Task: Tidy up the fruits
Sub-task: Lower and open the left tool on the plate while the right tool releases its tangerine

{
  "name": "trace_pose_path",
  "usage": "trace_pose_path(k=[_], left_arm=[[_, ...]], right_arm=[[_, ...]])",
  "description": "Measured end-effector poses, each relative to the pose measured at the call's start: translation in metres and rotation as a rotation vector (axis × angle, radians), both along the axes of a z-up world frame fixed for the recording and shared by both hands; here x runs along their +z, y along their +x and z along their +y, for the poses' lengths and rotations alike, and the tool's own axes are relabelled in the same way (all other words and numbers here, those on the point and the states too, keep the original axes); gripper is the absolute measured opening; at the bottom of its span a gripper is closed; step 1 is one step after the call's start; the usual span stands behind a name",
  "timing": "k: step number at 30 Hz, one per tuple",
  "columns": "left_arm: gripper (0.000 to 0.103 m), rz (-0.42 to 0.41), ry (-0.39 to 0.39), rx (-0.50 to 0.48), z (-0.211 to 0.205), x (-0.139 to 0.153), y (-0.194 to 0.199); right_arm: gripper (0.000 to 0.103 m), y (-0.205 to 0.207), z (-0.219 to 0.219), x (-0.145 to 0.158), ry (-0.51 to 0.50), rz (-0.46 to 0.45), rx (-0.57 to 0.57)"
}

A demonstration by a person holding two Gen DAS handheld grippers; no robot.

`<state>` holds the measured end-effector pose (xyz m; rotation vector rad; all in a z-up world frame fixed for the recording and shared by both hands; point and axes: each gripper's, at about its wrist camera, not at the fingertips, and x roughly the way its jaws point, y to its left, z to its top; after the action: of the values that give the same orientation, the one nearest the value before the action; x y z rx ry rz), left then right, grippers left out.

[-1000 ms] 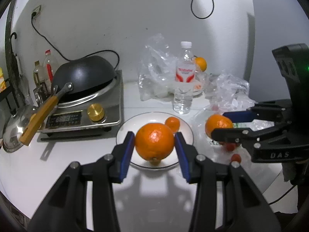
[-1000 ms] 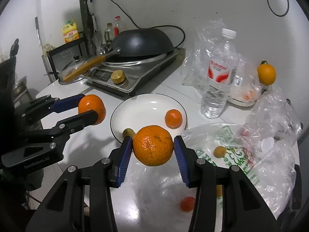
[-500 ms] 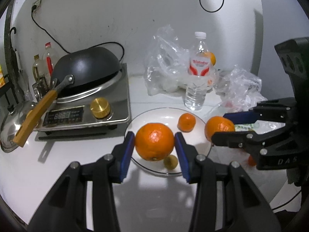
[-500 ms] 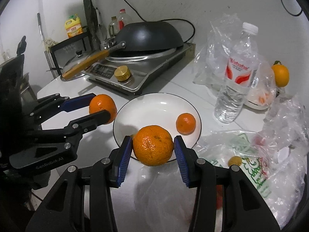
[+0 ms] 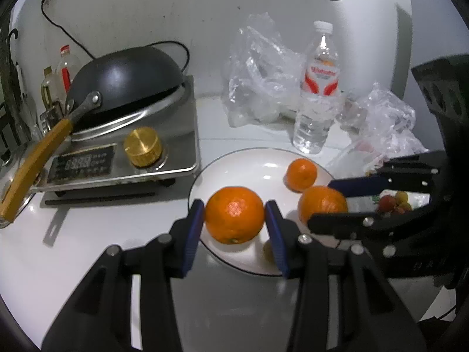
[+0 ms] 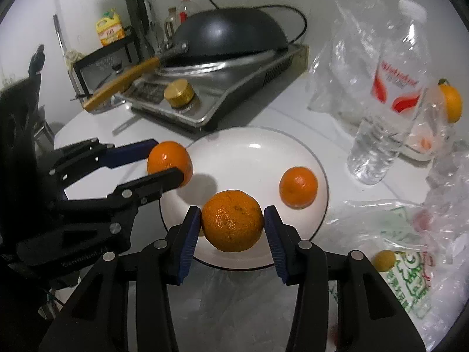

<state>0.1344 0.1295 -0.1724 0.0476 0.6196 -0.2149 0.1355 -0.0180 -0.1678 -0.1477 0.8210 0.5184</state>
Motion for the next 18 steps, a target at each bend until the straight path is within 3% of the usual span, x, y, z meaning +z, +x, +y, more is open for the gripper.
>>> trace_pose_path(k=[18], left_arm=[[0.044,0.088,-0.017,0.000,-0.003,-0.019,0.018]], right_arm=[[0.048,0.011,0.006,-0.019,-0.039,0.055,-0.001]])
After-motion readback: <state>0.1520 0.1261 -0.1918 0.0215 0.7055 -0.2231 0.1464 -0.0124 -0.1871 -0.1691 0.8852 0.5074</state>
